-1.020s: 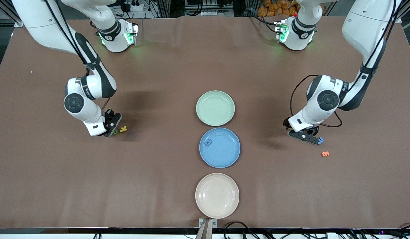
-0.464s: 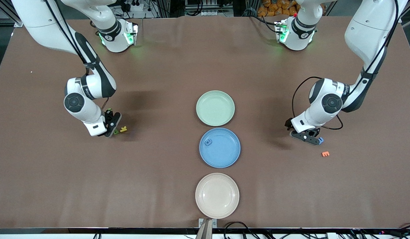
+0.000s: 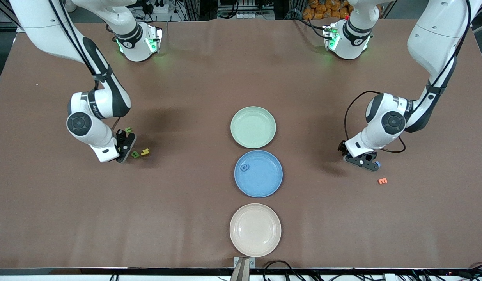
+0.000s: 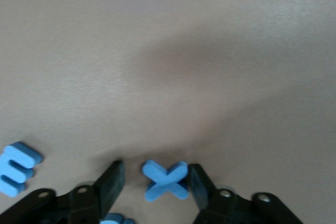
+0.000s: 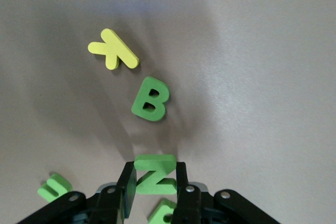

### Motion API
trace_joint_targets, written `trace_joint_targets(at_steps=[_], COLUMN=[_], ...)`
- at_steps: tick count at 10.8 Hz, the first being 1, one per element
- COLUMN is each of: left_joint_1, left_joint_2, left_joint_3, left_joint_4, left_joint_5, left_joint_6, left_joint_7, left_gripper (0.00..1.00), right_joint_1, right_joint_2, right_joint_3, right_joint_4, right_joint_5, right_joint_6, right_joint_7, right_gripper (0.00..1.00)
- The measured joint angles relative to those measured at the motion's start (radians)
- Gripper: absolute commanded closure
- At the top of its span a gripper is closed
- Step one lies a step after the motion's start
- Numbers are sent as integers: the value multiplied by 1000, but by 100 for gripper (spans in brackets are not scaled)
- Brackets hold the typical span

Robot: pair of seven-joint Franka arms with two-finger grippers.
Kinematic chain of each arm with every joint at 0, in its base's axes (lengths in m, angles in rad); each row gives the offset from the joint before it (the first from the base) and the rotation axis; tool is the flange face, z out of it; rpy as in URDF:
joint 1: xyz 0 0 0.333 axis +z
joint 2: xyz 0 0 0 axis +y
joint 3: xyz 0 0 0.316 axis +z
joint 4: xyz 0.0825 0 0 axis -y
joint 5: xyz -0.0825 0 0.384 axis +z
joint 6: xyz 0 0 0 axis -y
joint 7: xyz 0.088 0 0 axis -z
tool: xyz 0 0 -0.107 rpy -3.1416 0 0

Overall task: Sort letters by color into matching plates
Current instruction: 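Grasp the blue X with the left gripper while the right gripper lifts Z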

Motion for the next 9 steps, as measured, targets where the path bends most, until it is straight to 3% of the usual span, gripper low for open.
trace_joint_targets(at_steps=[9], left_joint_1=[13], left_joint_2=[-10], left_joint_3=[-36], left_joint_4=[-3], left_joint_5=[0], left_joint_6=[1], left_joint_7=[-93], left_gripper=[100], right_joint_1=[0], right_joint_2=[-41], right_joint_3=[2], right_joint_4=[88], right_joint_5=[17], right_joint_6=[-177], right_joint_7=[0], right_gripper=[100])
